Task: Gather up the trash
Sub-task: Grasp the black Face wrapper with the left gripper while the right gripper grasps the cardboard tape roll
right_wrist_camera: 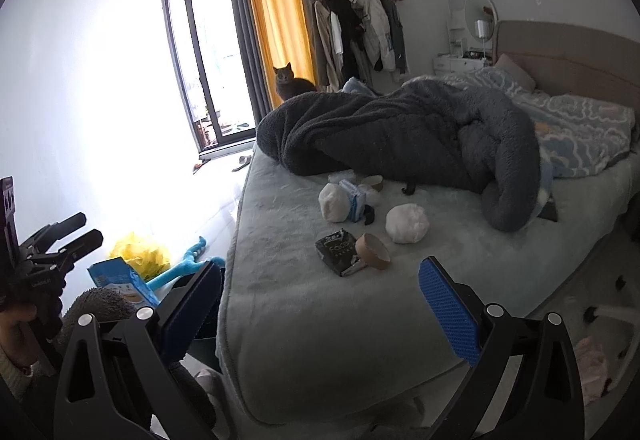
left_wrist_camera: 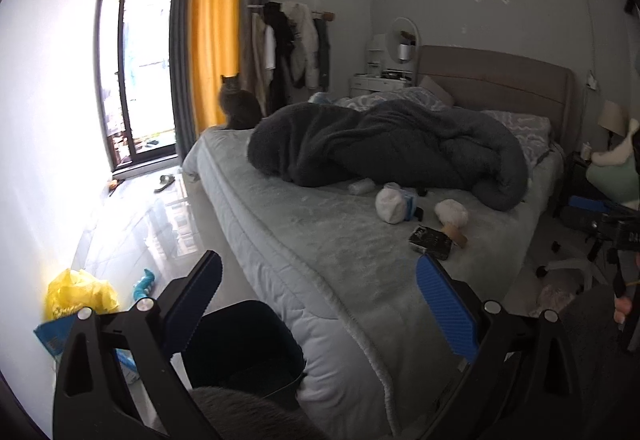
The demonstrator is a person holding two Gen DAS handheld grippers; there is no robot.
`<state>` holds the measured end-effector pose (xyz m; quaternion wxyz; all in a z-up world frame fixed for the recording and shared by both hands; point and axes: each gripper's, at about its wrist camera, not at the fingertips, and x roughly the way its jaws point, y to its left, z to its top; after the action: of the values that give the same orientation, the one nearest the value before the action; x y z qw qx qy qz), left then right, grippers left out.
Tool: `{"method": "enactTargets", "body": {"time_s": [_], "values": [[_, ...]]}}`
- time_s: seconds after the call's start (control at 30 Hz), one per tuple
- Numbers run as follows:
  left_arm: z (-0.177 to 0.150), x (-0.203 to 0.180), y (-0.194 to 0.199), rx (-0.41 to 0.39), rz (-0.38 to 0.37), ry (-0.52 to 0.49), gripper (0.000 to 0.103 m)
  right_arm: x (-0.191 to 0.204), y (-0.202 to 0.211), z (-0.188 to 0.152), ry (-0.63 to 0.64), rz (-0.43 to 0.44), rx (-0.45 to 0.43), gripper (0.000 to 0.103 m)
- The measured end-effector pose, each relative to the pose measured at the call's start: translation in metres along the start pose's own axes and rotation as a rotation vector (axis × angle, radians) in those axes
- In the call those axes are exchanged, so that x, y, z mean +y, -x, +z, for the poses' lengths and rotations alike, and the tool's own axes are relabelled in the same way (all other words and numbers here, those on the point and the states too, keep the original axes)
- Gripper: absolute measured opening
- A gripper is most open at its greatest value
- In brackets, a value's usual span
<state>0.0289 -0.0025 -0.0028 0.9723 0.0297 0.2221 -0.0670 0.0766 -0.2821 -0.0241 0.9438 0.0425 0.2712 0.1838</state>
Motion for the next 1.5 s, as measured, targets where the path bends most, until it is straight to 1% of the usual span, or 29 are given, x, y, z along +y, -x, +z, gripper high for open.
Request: {"method": "enactTargets", "body": {"time_s": [0.13,0.3,0.4,0.43,0.5,0.57,0.7,0.87,1.07,1.33,1.4,1.47,1.5], "values": [[0.001,-0.011,-0.02,0.017,-0.07,-0.056,0.098,-0.015,-0.019,0.002,-0.037,0.054,0.025,0.097],[-0.006,-0.015,-0.052,0.057,-0.143,-0.079,0.097,-0.042,-0.049,-0.001,-0.083,0.067,0.061,0.091],[-0.008,-0.019,-0.073,0.099,-0.194,-0.102,0.088,-0.06,-0.073,-0.005,-0.126,0.087,0.091,0.09],[-0.009,-0.021,-0.082,0.113,-0.216,-0.11,0.088,-0.063,-0.079,-0.006,-0.13,0.093,0.099,0.088],[-0.01,-0.023,-0.095,0.139,-0.25,-0.112,0.087,-0.067,-0.095,-0.005,-0.12,0.098,0.121,0.086],[-0.011,-0.025,-0.11,0.174,-0.291,-0.105,0.085,-0.068,-0.106,-0.005,-0.102,0.102,0.14,0.08],[-0.016,-0.033,-0.131,0.207,-0.342,-0.134,0.084,-0.076,-0.134,-0.004,-0.086,0.133,0.178,0.078],[-0.019,-0.045,-0.152,0.255,-0.432,-0.156,0.084,-0.091,-0.158,0.0,-0.094,0.169,0.209,0.076],[-0.022,-0.07,-0.179,0.282,-0.458,-0.253,0.08,-0.103,-0.182,0.001,-0.098,0.2,0.257,0.076],[-0.02,-0.091,-0.21,0.295,-0.471,-0.296,0.08,-0.116,-0.211,-0.001,-0.097,0.254,0.33,0.073],[-0.019,-0.097,-0.216,0.297,-0.477,-0.308,0.08,-0.118,-0.214,0.0,-0.087,0.273,0.32,0.072],[-0.018,-0.102,-0.223,0.298,-0.483,-0.314,0.08,-0.121,-0.216,0.001,-0.107,0.319,0.318,0.07],[-0.018,-0.105,-0.226,0.301,-0.491,-0.314,0.08,-0.122,-0.217,0.002,-0.115,0.325,0.322,0.069]]}}
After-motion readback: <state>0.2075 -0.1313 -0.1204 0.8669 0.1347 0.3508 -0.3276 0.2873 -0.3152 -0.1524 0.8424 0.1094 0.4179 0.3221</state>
